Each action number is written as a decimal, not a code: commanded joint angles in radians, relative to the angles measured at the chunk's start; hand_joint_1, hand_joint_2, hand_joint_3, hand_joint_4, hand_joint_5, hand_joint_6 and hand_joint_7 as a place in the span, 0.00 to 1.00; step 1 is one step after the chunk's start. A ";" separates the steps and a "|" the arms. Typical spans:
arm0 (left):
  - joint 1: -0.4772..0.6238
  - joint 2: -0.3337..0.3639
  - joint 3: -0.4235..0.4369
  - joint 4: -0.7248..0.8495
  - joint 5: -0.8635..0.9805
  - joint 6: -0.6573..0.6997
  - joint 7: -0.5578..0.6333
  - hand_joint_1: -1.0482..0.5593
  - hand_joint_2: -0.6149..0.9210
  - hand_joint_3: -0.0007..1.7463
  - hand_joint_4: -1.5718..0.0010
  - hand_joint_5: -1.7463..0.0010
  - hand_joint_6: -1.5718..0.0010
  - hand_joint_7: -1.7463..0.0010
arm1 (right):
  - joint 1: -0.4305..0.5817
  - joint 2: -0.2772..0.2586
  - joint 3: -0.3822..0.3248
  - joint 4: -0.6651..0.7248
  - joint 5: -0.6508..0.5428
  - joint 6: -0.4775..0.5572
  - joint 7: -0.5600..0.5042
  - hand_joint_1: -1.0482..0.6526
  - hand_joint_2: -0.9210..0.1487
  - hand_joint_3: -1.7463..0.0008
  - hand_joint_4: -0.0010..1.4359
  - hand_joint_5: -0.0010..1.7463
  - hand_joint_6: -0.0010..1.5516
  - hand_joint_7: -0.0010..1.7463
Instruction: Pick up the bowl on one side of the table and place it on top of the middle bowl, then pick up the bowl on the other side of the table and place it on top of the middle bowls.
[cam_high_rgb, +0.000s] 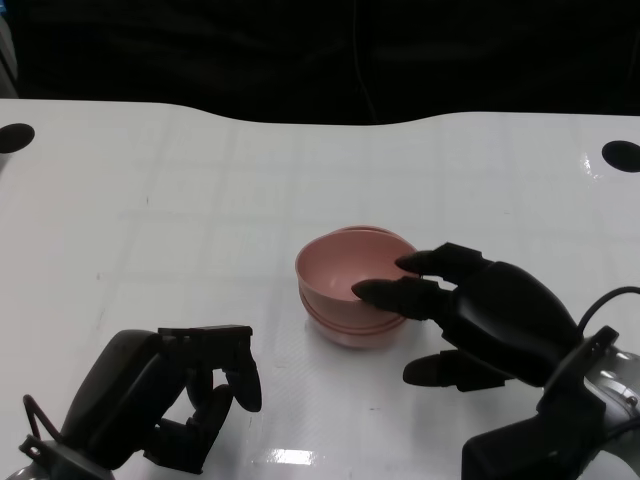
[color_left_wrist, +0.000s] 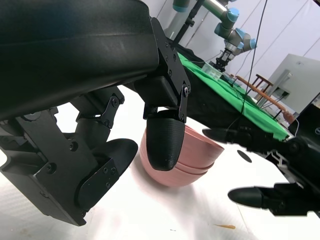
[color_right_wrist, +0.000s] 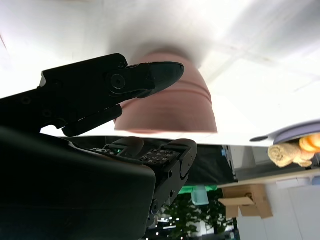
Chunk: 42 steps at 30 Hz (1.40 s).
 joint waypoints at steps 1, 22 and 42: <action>0.006 0.016 0.008 0.004 -0.006 -0.004 -0.001 0.62 0.55 0.87 0.44 0.04 0.47 0.17 | 0.014 -0.021 0.002 -0.009 -0.010 -0.003 0.012 0.25 0.00 0.88 0.10 0.18 0.23 0.00; 0.005 0.019 0.007 0.002 -0.003 0.001 -0.003 0.62 0.55 0.87 0.44 0.04 0.48 0.17 | -0.003 -0.028 0.011 0.021 -0.037 -0.013 0.031 0.25 0.00 0.88 0.12 0.20 0.29 0.02; 0.003 0.017 0.005 0.004 -0.001 0.002 -0.001 0.61 0.56 0.87 0.44 0.04 0.48 0.17 | 0.057 -0.018 -0.059 -0.012 0.030 -0.063 -0.064 0.27 0.00 0.83 0.00 0.27 0.17 0.00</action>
